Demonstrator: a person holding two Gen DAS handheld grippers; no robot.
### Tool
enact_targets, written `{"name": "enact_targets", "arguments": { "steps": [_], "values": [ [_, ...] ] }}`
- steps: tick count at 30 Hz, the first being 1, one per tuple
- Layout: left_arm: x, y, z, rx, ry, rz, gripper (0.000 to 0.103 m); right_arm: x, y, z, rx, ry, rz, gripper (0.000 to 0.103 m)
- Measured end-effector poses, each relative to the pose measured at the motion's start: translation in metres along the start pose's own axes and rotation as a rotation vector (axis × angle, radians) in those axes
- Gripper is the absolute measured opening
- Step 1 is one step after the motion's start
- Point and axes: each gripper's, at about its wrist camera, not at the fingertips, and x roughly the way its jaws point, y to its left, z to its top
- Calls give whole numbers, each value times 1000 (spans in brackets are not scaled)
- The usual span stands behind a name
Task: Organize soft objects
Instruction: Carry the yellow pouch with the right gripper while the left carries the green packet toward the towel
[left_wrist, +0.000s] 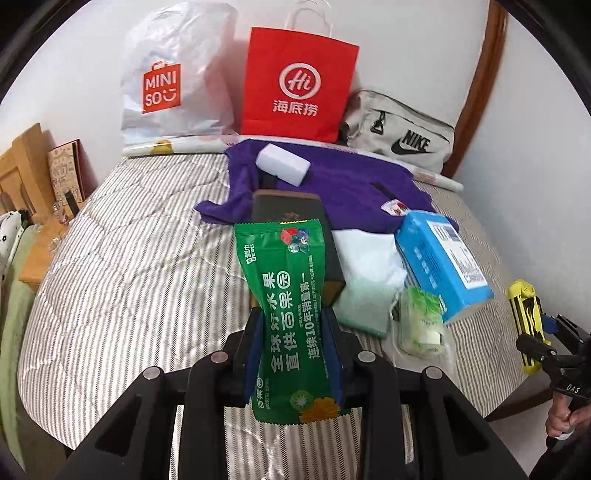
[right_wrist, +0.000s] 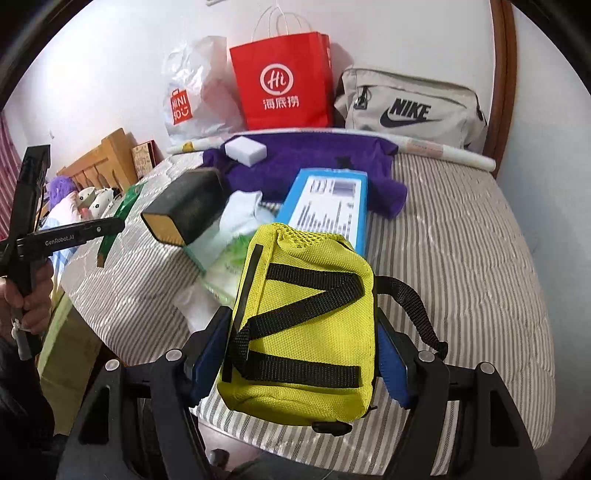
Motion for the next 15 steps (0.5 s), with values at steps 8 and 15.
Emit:
{"name": "enact_targets", "arguments": {
  "steps": [8,15],
  "values": [
    [0,2,32,0,-14,2,29,2,-2,41,-18,-41,-3,72],
    [15,2,66,-8,1,20,29,23,-10,81,-21,-59,10,72]
  ]
}}
